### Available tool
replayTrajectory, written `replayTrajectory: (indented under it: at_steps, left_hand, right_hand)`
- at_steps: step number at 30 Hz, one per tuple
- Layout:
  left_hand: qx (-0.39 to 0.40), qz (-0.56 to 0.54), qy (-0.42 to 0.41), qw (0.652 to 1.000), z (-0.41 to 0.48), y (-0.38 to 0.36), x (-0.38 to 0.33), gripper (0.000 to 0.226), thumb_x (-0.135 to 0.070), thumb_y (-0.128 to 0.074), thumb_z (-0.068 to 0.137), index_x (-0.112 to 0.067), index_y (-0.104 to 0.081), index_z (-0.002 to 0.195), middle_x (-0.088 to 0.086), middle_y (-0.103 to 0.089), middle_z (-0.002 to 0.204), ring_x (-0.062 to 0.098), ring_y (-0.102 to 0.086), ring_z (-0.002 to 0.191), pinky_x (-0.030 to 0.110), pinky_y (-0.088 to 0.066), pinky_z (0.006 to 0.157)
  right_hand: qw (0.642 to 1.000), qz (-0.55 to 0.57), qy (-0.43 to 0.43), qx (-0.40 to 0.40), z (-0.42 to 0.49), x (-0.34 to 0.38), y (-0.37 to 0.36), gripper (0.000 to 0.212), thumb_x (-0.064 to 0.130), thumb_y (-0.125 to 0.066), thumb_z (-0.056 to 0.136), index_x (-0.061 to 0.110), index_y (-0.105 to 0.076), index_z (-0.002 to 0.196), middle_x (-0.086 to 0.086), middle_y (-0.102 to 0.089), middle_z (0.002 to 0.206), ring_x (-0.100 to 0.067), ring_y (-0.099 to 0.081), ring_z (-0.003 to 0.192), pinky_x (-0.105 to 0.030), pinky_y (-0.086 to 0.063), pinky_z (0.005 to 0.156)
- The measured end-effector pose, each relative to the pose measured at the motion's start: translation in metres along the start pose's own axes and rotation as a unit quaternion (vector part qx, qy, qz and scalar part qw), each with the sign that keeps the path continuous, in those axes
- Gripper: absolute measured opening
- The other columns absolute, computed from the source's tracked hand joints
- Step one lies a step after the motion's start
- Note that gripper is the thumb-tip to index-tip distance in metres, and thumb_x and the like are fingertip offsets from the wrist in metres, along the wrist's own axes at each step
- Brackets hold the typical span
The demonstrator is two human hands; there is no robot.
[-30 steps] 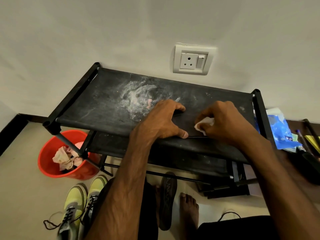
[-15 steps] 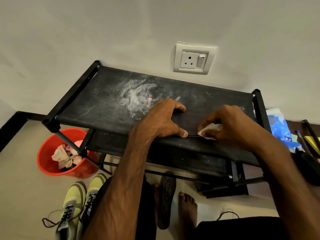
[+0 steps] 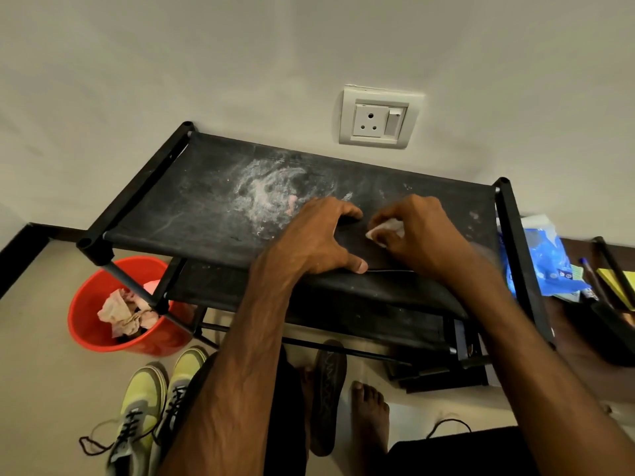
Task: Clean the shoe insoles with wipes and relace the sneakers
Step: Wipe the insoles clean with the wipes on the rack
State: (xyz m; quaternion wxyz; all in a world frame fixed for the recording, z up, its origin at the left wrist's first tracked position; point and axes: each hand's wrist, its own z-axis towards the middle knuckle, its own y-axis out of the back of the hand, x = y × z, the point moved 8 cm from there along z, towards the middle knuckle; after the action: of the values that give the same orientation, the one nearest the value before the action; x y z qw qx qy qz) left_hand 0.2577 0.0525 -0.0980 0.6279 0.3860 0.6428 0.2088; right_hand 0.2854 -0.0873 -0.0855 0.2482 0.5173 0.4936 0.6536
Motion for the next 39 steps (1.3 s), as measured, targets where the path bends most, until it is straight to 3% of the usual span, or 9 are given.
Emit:
replayTrajectory:
  at_steps: [5, 7, 12, 16, 21, 25, 29, 35, 39]
  left_hand:
    - [-0.005, -0.016, -0.004, 1.0, 0.0, -0.001, 0.002, 0.09, -0.036, -0.094, 0.063, -0.025, -0.053, 0.141, -0.007, -0.053, 0.141, 0.01, -0.048, 0.128, 0.021, -0.035, 0.099]
    - [-0.002, -0.017, -0.006, 1.0, 0.0, -0.002, 0.001, 0.09, -0.035, -0.094, 0.064, -0.024, -0.052, 0.143, -0.006, -0.052, 0.143, 0.012, -0.048, 0.129, 0.022, -0.034, 0.1]
    - [0.004, -0.017, 0.001, 1.0, 0.0, -0.003, 0.001, 0.093, -0.037, -0.093, 0.064, -0.024, -0.049, 0.146, -0.005, -0.052, 0.144, 0.015, -0.047, 0.132, 0.038, -0.04, 0.112]
    - [0.009, -0.021, 0.003, 1.0, 0.002, -0.004, 0.003, 0.098, -0.037, -0.093, 0.064, -0.023, -0.045, 0.148, -0.005, -0.051, 0.146, 0.015, -0.045, 0.134, 0.04, -0.038, 0.114]
    - [0.008, -0.027, 0.003, 1.0, 0.003, -0.005, 0.004, 0.1, -0.036, -0.094, 0.063, -0.022, -0.043, 0.148, -0.005, -0.051, 0.146, 0.015, -0.045, 0.134, 0.036, -0.037, 0.114]
    - [0.004, -0.02, -0.008, 1.0, 0.003, -0.003, 0.002, 0.099, -0.035, -0.094, 0.063, -0.022, -0.045, 0.148, -0.004, -0.051, 0.147, 0.014, -0.046, 0.134, 0.026, -0.033, 0.108]
    - [-0.001, -0.015, -0.02, 1.0, 0.002, -0.003, 0.0, 0.096, -0.035, -0.094, 0.065, -0.023, -0.047, 0.148, -0.007, -0.052, 0.145, 0.011, -0.044, 0.135, 0.022, -0.032, 0.108]
    - [-0.004, -0.013, -0.024, 1.0, 0.002, -0.004, 0.002, 0.093, -0.038, -0.094, 0.064, -0.026, -0.05, 0.145, -0.009, -0.053, 0.141, 0.011, -0.044, 0.133, 0.029, -0.035, 0.113]
    - [-0.009, -0.018, -0.022, 1.0, 0.003, -0.003, 0.004, 0.094, -0.038, -0.094, 0.064, -0.027, -0.048, 0.146, -0.009, -0.052, 0.143, 0.011, -0.043, 0.134, 0.03, -0.034, 0.114]
  right_hand:
    - [0.994, 0.012, 0.041, 0.104, -0.03, 0.018, -0.003, 0.016, 0.016, -0.074, 0.09, 0.028, -0.08, 0.098, 0.011, -0.075, 0.098, -0.003, -0.067, 0.091, -0.02, -0.055, 0.08]
    - [0.996, 0.007, 0.042, 0.075, -0.024, 0.015, -0.001, 0.016, 0.016, -0.076, 0.089, 0.027, -0.08, 0.099, 0.01, -0.075, 0.098, -0.003, -0.066, 0.089, -0.017, -0.052, 0.078]
    - [0.998, 0.008, -0.006, -0.058, 0.008, -0.007, 0.003, 0.021, 0.011, -0.076, 0.085, 0.026, -0.08, 0.099, -0.004, -0.076, 0.097, -0.019, -0.069, 0.093, -0.038, -0.059, 0.083]
    - [0.995, -0.011, -0.023, -0.095, 0.018, -0.009, 0.001, 0.022, 0.01, -0.076, 0.086, 0.024, -0.079, 0.103, -0.007, -0.073, 0.103, -0.024, -0.069, 0.095, -0.039, -0.058, 0.084]
    - [0.999, -0.015, 0.048, -0.008, 0.004, 0.011, -0.003, 0.023, 0.01, -0.071, 0.091, 0.022, -0.077, 0.11, -0.003, -0.073, 0.111, -0.019, -0.068, 0.102, -0.035, -0.058, 0.09]
    - [0.995, -0.004, 0.081, 0.057, -0.013, 0.019, 0.0, 0.026, 0.009, -0.075, 0.087, 0.028, -0.079, 0.103, 0.012, -0.074, 0.108, -0.002, -0.065, 0.097, -0.013, -0.052, 0.082]
    - [0.999, 0.001, 0.038, -0.007, -0.001, -0.005, 0.014, 0.023, 0.012, -0.08, 0.084, 0.027, -0.081, 0.102, 0.007, -0.076, 0.102, -0.002, -0.061, 0.089, -0.007, -0.043, 0.075]
    - [0.997, 0.016, -0.016, -0.072, 0.013, -0.025, 0.016, 0.019, 0.009, -0.074, 0.087, 0.021, -0.081, 0.099, -0.003, -0.076, 0.103, -0.019, -0.069, 0.097, -0.033, -0.055, 0.089]
    - [0.993, 0.021, 0.008, -0.117, -0.003, -0.023, 0.036, 0.018, 0.011, -0.075, 0.087, 0.023, -0.081, 0.099, 0.003, -0.075, 0.096, -0.004, -0.063, 0.086, -0.016, -0.047, 0.08]
